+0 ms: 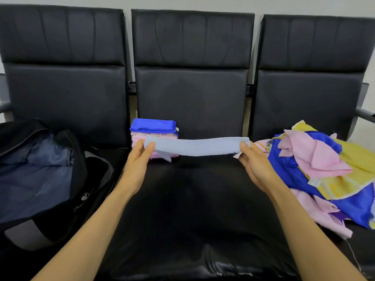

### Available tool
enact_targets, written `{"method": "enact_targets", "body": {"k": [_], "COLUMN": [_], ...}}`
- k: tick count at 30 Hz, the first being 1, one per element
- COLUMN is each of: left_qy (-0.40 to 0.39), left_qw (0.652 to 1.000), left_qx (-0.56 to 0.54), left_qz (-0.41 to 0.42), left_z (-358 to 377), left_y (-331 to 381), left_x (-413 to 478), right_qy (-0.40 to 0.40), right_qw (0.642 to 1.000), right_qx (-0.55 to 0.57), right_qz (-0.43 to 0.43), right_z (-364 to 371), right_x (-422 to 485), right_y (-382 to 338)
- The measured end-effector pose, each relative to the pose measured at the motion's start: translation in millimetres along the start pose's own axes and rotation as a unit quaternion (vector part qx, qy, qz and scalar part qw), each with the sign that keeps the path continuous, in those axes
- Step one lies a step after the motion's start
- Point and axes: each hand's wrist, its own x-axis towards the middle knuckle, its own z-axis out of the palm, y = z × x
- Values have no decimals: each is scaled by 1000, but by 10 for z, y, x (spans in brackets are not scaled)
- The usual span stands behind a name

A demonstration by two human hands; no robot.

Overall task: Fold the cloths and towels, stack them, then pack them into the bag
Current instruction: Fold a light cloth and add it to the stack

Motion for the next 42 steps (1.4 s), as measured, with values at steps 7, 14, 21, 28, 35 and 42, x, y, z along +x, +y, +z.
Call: {"method": "enact_targets", "body": {"k": [7, 14, 21, 28, 35, 42], "left_qy": [-24, -173, -113, -71, -62, -115], "left_qw": [977, 869, 871, 875, 820, 720], "left_qx": [201, 405, 429, 435, 505, 621], "left_qz": [-61, -226, -213, -199, -263, -287], "left_z": [-185, -287, -147, 8, 37, 126], "left_y": [-226, -469, -635, -853, -1090, -1051], "left_x": [-70, -205, -120, 221, 342, 238], "right_qy": [-101, -212, -194, -81, -64, -187], "right_qw": [979, 860, 827, 857, 814, 767], "right_qx": [-146, -320, -447, -453, -532, -600], "right_qz": [100, 336, 282, 233, 225, 132], "right_z": [-104, -225, -256, -257, -122, 91], "right_x": [-29, -103, 43, 301, 388, 263], "right_y": [175, 484, 688, 886, 1045, 1018]}}
